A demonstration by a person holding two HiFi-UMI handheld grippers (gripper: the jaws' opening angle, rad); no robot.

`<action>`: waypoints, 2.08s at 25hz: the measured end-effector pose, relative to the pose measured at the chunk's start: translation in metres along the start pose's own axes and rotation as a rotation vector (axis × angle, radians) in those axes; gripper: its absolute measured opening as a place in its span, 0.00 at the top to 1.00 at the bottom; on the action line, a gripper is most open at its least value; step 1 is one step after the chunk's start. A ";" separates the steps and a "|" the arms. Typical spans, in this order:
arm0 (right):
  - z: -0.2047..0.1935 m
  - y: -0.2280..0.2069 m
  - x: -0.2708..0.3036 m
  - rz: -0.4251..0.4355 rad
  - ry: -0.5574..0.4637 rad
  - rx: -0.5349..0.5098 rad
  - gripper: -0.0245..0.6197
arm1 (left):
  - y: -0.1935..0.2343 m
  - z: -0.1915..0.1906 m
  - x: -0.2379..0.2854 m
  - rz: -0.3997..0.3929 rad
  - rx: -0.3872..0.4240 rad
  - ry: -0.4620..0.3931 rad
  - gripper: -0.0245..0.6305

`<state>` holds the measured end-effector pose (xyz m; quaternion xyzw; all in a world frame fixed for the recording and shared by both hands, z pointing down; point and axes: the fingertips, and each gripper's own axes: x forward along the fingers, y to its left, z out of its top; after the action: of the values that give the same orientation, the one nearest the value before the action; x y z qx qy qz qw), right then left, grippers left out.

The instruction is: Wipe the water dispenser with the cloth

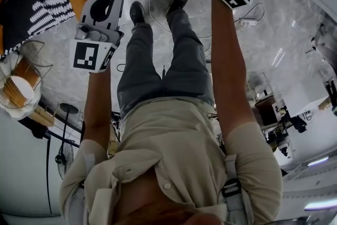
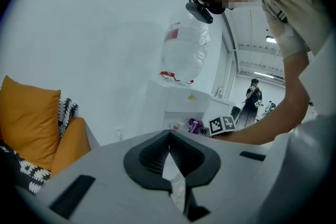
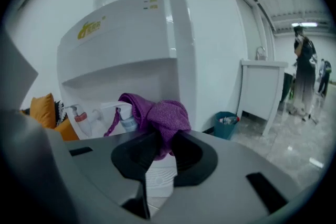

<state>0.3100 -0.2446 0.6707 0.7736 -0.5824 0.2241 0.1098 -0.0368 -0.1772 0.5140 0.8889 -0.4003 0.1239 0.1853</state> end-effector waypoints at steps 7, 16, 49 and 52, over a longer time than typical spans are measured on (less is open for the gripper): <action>-0.045 0.011 0.023 -0.015 0.114 0.202 0.84 | 0.014 0.003 0.009 0.010 0.001 -0.006 0.94; -0.072 0.067 0.044 0.093 0.192 0.171 0.84 | 0.026 -0.001 0.009 0.024 -0.008 0.004 0.94; -0.163 0.004 0.057 0.035 0.340 -0.305 0.85 | 0.040 -0.061 0.016 0.018 -0.028 0.057 0.94; -0.173 -0.002 0.052 -0.047 0.345 -0.172 0.85 | 0.045 -0.064 0.012 0.024 -0.029 0.062 0.94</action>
<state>0.2857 -0.2139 0.8469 0.7250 -0.5537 0.3002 0.2787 -0.0678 -0.1853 0.5870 0.8771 -0.4066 0.1478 0.2088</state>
